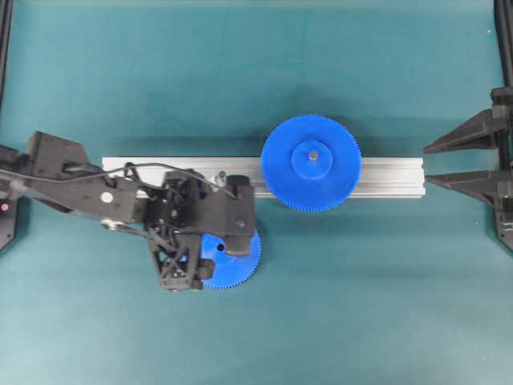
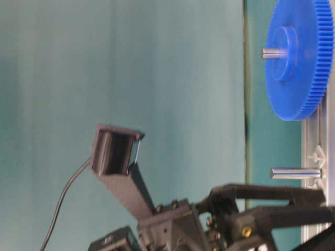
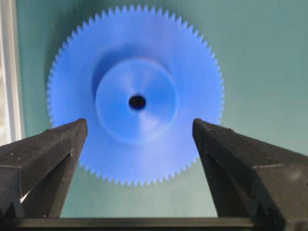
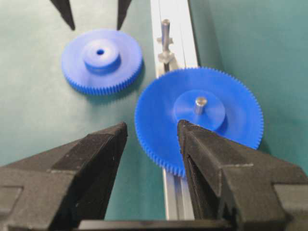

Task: Insert the small gear onto the shaft.
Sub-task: 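Lower the left gripper over the small blue gear's hub, then close the left gripper on the small gear's hub and lift it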

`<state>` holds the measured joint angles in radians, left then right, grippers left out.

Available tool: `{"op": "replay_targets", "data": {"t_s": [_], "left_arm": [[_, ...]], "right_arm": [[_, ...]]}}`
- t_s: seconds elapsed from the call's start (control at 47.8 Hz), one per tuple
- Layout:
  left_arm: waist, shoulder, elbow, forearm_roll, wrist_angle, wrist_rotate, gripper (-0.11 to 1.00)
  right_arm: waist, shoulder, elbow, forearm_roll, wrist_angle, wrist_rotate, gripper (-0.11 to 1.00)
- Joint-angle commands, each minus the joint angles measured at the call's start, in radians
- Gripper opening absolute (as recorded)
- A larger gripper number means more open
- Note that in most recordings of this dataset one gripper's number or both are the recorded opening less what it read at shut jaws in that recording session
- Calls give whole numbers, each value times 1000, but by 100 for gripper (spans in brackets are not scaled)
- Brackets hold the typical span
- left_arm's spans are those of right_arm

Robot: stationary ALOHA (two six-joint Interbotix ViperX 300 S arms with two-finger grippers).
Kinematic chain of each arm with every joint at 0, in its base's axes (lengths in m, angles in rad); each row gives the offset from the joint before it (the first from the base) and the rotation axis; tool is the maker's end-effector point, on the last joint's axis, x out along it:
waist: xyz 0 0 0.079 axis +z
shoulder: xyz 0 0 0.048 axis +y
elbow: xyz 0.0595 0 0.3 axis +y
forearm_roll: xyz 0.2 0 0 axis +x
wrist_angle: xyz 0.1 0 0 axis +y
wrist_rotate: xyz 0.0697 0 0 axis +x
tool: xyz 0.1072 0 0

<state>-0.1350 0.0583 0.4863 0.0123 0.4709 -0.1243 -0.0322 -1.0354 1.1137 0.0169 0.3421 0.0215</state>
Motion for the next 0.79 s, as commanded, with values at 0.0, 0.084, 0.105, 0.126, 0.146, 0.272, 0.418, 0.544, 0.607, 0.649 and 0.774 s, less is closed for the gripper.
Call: {"op": "replay_targets", "data": {"t_s": [0.0, 0.084, 0.105, 0.126, 0.146, 0.272, 0.418, 0.544, 0.607, 0.649, 0.774], "left_arm": [[-6, 6, -34, 3, -3, 9, 92], [-6, 29, -41, 2, -3, 14, 92], [-5, 32, -43, 2, -2, 15, 92], [-6, 35, -46, 3, -3, 15, 92], [-6, 40, -48, 2, -2, 15, 92], [-5, 57, -61, 2, 9, 17, 92], [-5, 74, -69, 3, 21, 18, 92], [-6, 84, -74, 2, 29, 18, 92], [-6, 89, -77, 3, 31, 18, 92], [-5, 92, -77, 2, 31, 18, 92], [-5, 101, -83, 2, 31, 18, 92]], "right_arm": [[-3, 5, -6, 0, -6, 5, 60], [-3, 3, 0, 0, -8, 5, 60], [-3, 3, 2, 0, -8, 5, 60], [-3, 3, 2, 0, -8, 5, 60], [-3, 2, 2, 0, -8, 5, 60], [-3, -6, 3, 0, -8, 5, 60], [-3, -15, 8, 0, -8, 5, 60], [-3, -17, 9, 0, -6, 5, 60], [-3, -17, 9, 0, -6, 5, 60], [-3, -17, 9, 0, -6, 5, 60], [-3, -17, 9, 0, -6, 5, 60]]}}
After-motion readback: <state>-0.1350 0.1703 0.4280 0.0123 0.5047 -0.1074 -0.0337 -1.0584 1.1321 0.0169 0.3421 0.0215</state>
